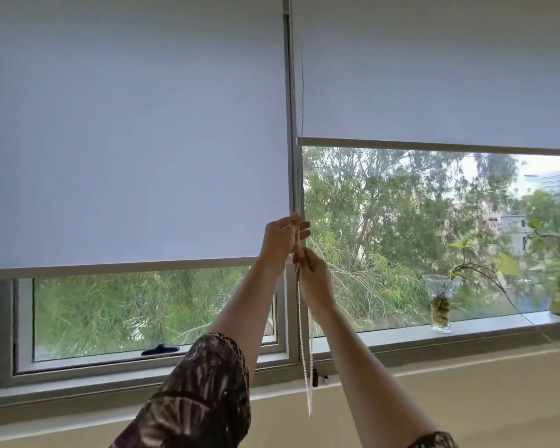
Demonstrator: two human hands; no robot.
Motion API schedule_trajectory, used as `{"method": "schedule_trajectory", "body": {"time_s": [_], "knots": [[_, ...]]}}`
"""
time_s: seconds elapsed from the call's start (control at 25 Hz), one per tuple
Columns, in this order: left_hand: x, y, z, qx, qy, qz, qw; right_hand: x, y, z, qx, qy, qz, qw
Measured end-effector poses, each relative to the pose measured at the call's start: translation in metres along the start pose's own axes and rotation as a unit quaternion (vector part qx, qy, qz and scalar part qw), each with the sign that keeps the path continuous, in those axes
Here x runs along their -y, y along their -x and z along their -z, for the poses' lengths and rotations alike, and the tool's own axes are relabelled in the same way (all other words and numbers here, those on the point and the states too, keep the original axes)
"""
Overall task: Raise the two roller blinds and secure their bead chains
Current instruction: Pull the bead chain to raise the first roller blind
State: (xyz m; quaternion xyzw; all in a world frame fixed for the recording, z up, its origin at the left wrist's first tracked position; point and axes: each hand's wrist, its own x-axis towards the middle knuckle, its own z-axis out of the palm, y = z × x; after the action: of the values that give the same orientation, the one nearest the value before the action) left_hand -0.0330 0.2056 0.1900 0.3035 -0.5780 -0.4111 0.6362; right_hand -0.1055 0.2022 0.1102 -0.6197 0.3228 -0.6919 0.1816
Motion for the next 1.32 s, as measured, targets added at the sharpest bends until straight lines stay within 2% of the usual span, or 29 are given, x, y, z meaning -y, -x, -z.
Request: {"method": "schedule_trajectory", "body": {"time_s": [0.12, 0.28, 0.4, 0.6, 0.72, 1.12, 1.24, 1.32], "knots": [[-0.003, -0.007, -0.016, -0.019, -0.004, -0.003, 1.000, -0.014, 0.023, -0.004, 0.013, 0.024, -0.010, 1.000], [0.004, -0.005, -0.016, -0.113, -0.057, -0.019, 0.992, -0.039, 0.057, -0.003, 0.043, 0.029, -0.034, 0.998], [0.022, 0.003, -0.010, -0.111, -0.092, -0.015, 0.989, -0.050, 0.069, 0.004, 0.063, 0.033, -0.048, 0.996], [0.043, 0.020, -0.006, -0.127, -0.168, -0.052, 0.976, -0.056, 0.070, 0.024, 0.107, -0.039, -0.156, 0.981], [0.056, 0.030, -0.001, -0.123, -0.185, -0.059, 0.973, -0.048, 0.052, 0.031, 0.079, -0.044, -0.184, 0.979], [0.112, 0.066, -0.003, -0.113, -0.236, -0.063, 0.963, 0.035, -0.040, 0.013, 0.046, -0.046, -0.086, 0.994], [0.125, 0.075, -0.003, -0.102, -0.247, -0.069, 0.961, 0.044, -0.048, 0.006, 0.050, -0.054, -0.082, 0.994], [0.130, 0.078, -0.002, -0.083, -0.248, -0.070, 0.963, 0.039, -0.042, 0.001, 0.017, -0.035, -0.064, 0.997]]}}
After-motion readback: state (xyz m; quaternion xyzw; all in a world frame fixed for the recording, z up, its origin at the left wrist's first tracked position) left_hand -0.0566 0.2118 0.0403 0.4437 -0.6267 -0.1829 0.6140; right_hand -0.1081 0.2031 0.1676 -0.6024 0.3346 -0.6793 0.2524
